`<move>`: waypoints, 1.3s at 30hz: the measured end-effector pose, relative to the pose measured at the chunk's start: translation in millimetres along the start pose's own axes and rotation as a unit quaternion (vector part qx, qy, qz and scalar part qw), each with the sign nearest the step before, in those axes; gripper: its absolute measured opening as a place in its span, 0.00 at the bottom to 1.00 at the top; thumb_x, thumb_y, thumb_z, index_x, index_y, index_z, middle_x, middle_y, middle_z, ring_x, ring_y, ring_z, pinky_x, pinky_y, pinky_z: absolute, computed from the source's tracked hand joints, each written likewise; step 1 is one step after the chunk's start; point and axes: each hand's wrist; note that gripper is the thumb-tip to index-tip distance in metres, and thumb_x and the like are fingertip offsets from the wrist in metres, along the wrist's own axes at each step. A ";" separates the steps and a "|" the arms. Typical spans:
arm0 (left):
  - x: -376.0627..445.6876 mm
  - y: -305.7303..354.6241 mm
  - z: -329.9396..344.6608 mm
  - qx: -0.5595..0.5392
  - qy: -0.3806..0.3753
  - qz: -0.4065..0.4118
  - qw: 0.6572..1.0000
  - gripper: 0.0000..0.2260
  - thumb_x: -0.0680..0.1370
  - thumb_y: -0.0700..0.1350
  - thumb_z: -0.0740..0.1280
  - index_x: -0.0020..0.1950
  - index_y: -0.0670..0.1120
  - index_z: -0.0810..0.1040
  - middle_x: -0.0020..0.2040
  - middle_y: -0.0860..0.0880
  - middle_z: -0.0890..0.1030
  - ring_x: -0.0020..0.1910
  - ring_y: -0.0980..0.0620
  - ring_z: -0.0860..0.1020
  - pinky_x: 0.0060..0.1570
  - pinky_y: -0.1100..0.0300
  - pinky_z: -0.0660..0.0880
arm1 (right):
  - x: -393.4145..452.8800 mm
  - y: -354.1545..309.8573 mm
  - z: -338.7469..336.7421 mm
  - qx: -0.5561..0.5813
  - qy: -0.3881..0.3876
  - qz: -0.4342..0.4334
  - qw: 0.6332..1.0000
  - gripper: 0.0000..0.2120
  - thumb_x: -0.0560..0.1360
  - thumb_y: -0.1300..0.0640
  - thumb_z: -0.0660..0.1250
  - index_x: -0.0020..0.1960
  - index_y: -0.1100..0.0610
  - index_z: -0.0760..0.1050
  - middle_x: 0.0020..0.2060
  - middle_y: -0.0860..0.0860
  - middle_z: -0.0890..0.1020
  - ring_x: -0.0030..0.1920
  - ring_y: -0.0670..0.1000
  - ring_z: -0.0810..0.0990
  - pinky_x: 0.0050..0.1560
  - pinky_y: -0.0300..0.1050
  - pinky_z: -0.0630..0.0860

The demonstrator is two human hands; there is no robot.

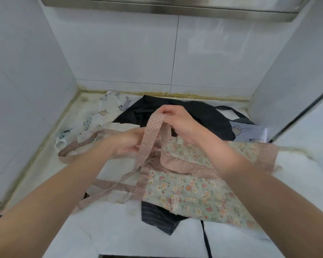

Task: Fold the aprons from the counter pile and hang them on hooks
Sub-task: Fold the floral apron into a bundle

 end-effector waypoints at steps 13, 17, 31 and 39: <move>52.8 -17.6 39.9 0.574 0.210 0.094 0.786 0.07 0.78 0.48 0.63 0.43 0.46 0.71 0.43 0.47 0.78 0.44 0.46 0.78 0.43 0.53 0.73 | -50.2 6.3 -94.3 0.275 0.285 0.009 0.918 0.13 0.82 0.61 0.53 0.41 0.57 0.72 0.30 0.51 0.75 0.30 0.49 0.75 0.39 0.44 0.72; 54.5 -23.7 42.9 0.585 0.185 0.122 0.780 0.05 0.77 0.46 0.64 0.47 0.45 0.72 0.44 0.48 0.76 0.44 0.47 0.77 0.43 0.52 0.73 | -71.9 50.8 -132.0 0.248 0.411 0.107 0.871 0.17 0.83 0.55 0.52 0.36 0.57 0.65 0.23 0.49 0.70 0.24 0.48 0.71 0.33 0.43 0.72; 61.2 -60.3 58.9 0.803 0.109 0.020 0.586 0.27 0.77 0.36 0.63 0.74 0.45 0.57 0.60 0.46 0.76 0.53 0.48 0.79 0.46 0.57 0.75 | -115.6 170.6 -141.3 -0.136 0.399 0.409 0.809 0.20 0.81 0.58 0.57 0.68 0.68 0.64 0.52 0.64 0.77 0.48 0.61 0.78 0.48 0.50 0.74; 76.8 -53.3 61.9 0.800 0.088 0.010 0.594 0.21 0.78 0.36 0.61 0.71 0.47 0.65 0.66 0.47 0.71 0.64 0.49 0.72 0.56 0.58 0.72 | -111.5 159.7 -156.9 -0.244 0.498 0.281 0.783 0.09 0.77 0.63 0.59 0.57 0.62 0.69 0.48 0.58 0.76 0.49 0.58 0.75 0.43 0.46 0.68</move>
Point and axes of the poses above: each hand's wrist, its own x-axis towards the middle knuckle, its own z-axis out of the palm, y = z × x
